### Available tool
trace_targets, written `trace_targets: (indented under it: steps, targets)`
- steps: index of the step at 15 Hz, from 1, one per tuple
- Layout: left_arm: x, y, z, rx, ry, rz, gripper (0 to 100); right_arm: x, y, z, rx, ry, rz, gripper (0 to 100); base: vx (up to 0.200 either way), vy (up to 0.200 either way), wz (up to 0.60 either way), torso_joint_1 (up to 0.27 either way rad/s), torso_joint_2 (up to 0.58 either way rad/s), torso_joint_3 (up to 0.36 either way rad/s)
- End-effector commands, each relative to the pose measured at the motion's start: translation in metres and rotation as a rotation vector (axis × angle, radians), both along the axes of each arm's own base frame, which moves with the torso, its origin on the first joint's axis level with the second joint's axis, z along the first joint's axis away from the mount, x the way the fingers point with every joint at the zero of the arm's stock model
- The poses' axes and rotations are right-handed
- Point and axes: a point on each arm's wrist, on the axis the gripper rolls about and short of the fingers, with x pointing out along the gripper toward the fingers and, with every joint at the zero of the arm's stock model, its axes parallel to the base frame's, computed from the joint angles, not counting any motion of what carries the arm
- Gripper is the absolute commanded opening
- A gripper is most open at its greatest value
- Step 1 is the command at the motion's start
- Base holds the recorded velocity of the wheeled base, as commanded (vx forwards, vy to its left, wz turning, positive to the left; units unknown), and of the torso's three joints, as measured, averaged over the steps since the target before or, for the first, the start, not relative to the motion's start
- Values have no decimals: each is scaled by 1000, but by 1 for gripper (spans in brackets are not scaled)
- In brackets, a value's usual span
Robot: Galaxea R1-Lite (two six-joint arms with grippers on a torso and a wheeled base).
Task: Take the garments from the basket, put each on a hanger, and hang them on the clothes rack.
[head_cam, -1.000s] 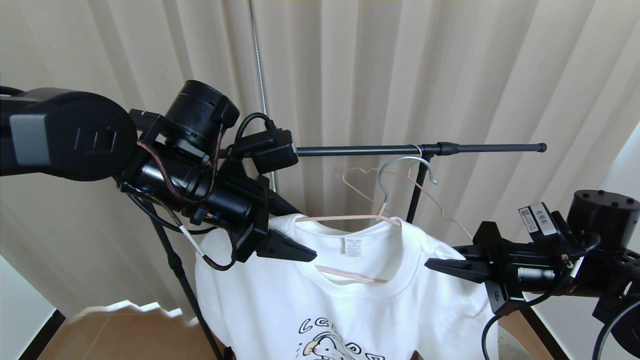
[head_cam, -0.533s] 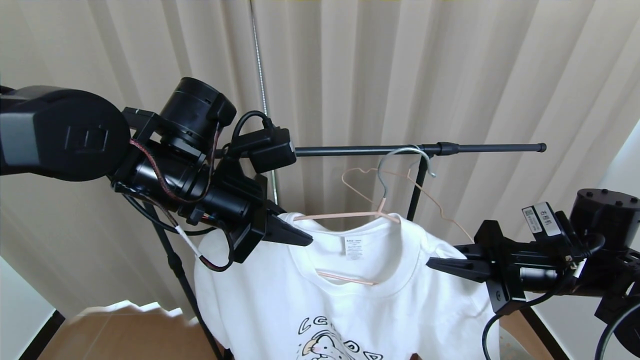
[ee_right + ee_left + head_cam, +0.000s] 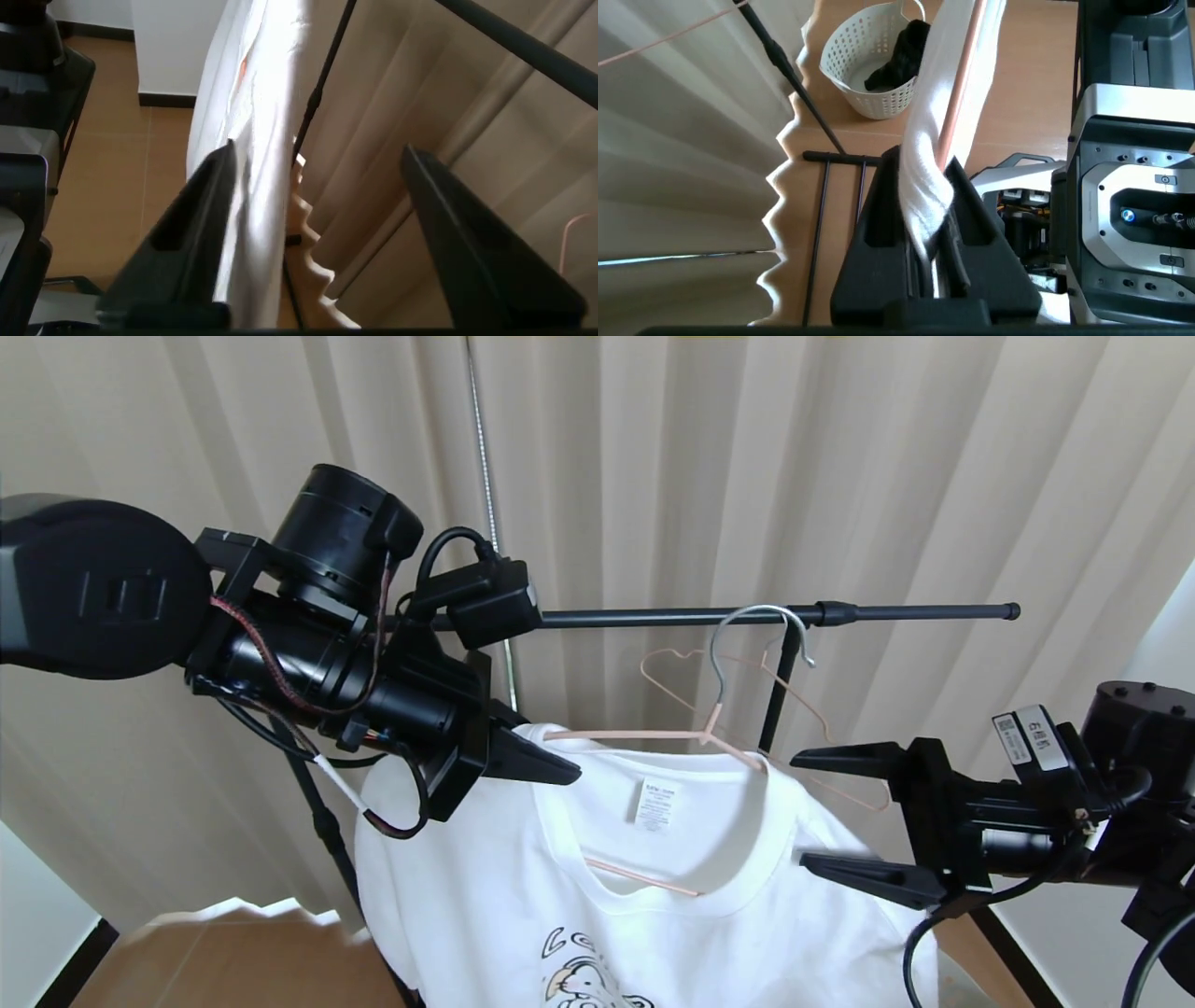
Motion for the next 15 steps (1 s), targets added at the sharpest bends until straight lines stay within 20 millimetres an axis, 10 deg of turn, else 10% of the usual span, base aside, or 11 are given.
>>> trace_targets:
  steps: [1, 15]
  targets:
    - [-7, 8, 4, -9, -17, 12, 0, -1, -3, 4, 3, -16, -9, 100, 0, 0, 0, 0, 0, 0]
    - [-39, 66, 10, -133, -109, 225, 0, 1, -8, 5, 0, -23, -44, 100, 0, 0, 0, 0, 0, 0]
